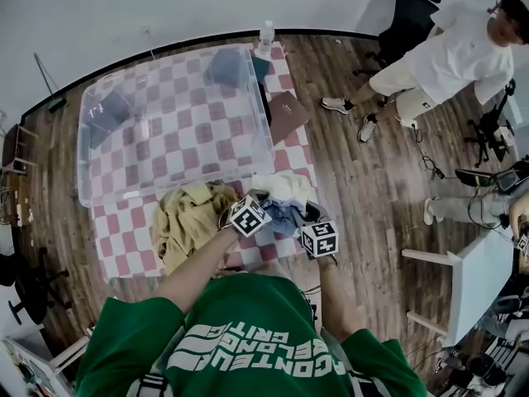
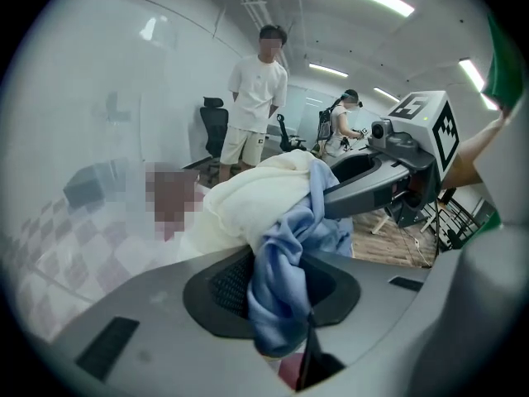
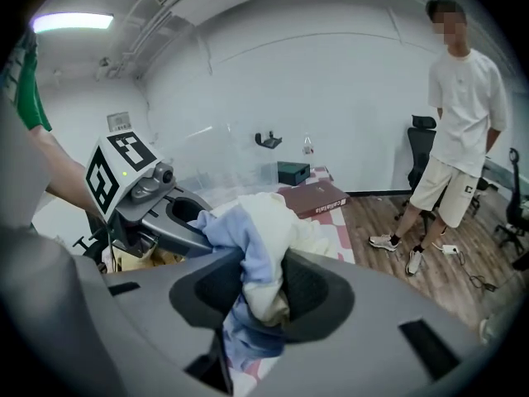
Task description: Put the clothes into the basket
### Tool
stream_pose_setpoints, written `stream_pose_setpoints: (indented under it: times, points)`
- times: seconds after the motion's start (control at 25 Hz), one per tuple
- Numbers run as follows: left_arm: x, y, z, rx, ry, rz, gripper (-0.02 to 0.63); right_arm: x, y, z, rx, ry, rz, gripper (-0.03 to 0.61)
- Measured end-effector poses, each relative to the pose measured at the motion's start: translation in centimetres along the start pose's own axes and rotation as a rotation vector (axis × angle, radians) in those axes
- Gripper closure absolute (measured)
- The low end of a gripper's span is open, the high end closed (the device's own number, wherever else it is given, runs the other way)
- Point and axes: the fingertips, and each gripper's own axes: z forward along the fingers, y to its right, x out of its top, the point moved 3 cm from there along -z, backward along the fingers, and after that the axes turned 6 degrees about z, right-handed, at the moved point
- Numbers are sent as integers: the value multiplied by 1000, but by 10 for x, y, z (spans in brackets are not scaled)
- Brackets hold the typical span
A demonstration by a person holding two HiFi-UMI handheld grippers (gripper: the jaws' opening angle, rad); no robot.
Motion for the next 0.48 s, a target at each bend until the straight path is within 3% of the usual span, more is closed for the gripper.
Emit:
stream_pose_setpoints:
  times: [0.48]
  points:
    - [63,16,-50,35,156,99,512,52,-18,-66,-78,180,-64,440]
